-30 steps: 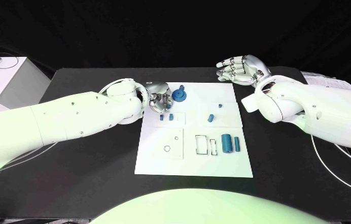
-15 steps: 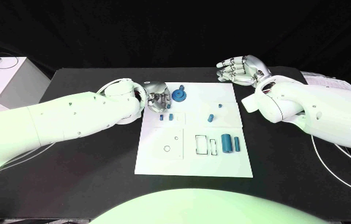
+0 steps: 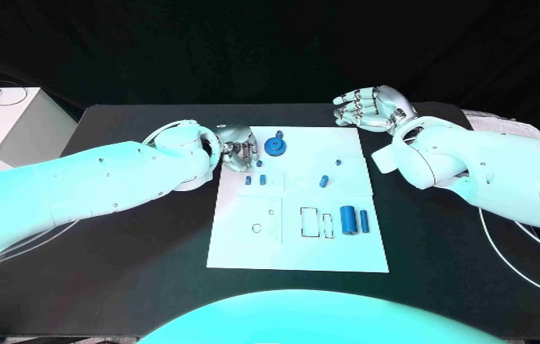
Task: Assemble the parts on the task board
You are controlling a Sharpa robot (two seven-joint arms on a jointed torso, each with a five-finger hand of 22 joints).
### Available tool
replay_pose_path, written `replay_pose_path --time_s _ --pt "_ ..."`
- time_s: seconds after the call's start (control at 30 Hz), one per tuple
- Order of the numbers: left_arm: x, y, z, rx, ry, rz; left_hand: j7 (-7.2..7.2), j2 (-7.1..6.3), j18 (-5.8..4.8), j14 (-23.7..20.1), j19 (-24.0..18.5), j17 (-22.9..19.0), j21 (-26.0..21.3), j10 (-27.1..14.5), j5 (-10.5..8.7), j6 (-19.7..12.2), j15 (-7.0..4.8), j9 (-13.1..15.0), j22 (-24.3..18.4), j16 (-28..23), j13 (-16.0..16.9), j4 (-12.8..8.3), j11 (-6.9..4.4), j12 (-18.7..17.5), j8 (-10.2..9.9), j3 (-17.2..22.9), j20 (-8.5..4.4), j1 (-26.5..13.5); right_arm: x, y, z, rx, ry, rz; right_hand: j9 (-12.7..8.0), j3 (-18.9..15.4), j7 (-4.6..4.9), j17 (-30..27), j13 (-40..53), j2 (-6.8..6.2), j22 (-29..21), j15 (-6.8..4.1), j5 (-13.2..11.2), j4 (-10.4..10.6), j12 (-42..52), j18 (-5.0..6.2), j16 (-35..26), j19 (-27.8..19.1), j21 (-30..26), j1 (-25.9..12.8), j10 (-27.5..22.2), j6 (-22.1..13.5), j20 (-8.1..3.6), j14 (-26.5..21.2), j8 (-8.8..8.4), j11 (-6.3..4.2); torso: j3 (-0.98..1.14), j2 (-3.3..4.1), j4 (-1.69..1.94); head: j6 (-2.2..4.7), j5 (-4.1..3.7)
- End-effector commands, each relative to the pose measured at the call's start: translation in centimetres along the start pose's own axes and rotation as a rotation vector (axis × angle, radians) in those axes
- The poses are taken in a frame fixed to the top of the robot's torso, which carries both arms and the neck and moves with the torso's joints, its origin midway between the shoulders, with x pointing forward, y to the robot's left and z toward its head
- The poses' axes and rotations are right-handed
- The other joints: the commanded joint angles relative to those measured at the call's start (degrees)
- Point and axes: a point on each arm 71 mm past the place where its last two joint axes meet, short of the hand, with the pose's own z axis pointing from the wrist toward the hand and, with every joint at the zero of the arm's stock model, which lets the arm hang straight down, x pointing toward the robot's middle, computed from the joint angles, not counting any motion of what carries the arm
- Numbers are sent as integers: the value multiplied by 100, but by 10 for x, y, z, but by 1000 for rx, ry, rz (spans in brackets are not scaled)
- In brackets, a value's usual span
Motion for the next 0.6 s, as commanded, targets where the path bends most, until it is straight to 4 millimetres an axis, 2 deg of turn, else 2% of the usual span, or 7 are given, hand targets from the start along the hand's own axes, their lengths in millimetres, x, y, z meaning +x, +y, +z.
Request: replay_pose_path --time_s 0.03,0.37,0.6 --pt "-3 3 -1 -8 -23 0 -5 24 -15 -22 15 -10 -23 46 11 -32 -2 -2 -12 16 8 -3 -11 -22 -33 18 8 29 -1 -1 0 -14 12 -37 -7 32 441 -12 0 16 -18 -3 -35 -73 42 78 -15 -3 29 12 -11 54 -13 43 5 -10 0 -1 -2 0 -2" --pt "-12 12 -7 -11 -77 -21 -3 49 -7 -41 -5 -60 -44 43 14 -37 -5 1 -47 1 21 -13 -9 -20 -39 41 0 68 -4 -2 0 -36 27 -126 -8 108 378 -18 -4 -12 -58 -64 -145 -188 66 87 61 161 83 70 87 193 -55 213 63 -66 4 -1 0 0 1" --pt "-16 9 -10 34 -121 -59 4 41 47 -201 -250 -373 -241 -23 25 1 14 17 -322 -125 47 45 14 -31 -27 34 3 19 -3 -1 -1 -61 63 -212 -29 227 276 67 -7 -53 -48 -211 -305 -320 56 89 264 564 254 125 289 393 -200 627 79 -171 6 2 -7 0 6"
